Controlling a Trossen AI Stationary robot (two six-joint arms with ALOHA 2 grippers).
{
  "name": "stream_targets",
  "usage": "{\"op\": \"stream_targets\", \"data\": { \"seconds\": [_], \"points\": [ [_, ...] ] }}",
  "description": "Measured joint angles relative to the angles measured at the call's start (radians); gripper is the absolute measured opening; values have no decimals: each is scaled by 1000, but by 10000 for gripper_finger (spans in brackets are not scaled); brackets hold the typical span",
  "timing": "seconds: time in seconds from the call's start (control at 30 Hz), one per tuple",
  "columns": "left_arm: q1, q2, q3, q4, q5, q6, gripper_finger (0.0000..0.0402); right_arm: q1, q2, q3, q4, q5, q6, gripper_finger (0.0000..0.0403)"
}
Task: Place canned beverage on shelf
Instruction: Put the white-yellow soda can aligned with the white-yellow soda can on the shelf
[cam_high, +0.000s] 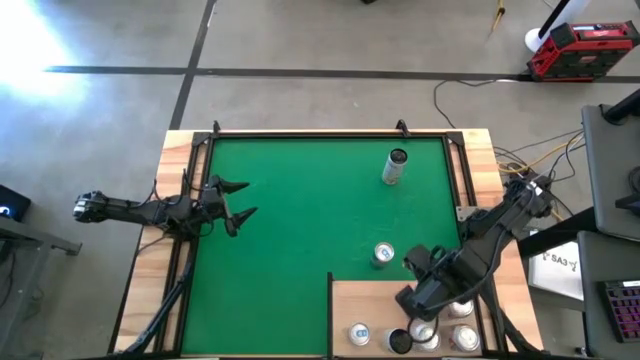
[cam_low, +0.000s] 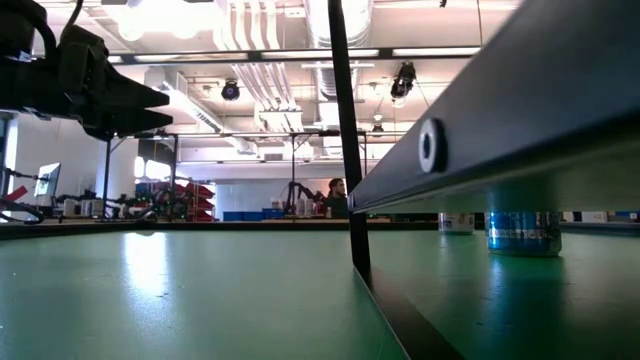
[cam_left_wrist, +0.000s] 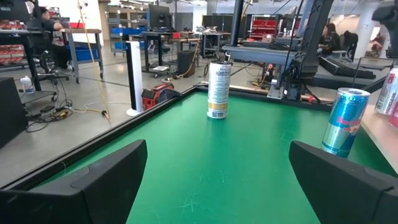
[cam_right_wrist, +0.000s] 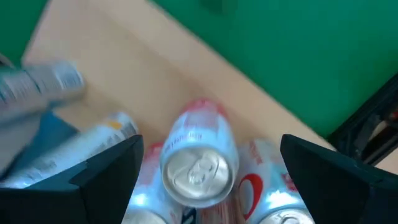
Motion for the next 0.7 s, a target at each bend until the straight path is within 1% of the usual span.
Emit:
{"op": "stream_targets", "data": {
  "seconds": [0.1, 0.17, 0.3, 0.5, 0.7],
  "points": [
    [0, 0, 0, 0, 0, 0, 378, -37, -1, 47, -61, 53, 22, 370],
    [0, 0, 0, 0, 0, 0, 378, -72, -9, 57, -63, 87, 25, 370],
    [0, 0, 0, 0, 0, 0, 378, -176, -41, 50, -63, 138, -73, 370],
    [0, 2, 0, 0, 0, 0, 378, -425, -105, -19, -63, 131, -269, 370],
    [0, 2, 0, 0, 0, 0, 378, -734, -191, -77, -65, 128, -575, 370]
  ]
}}
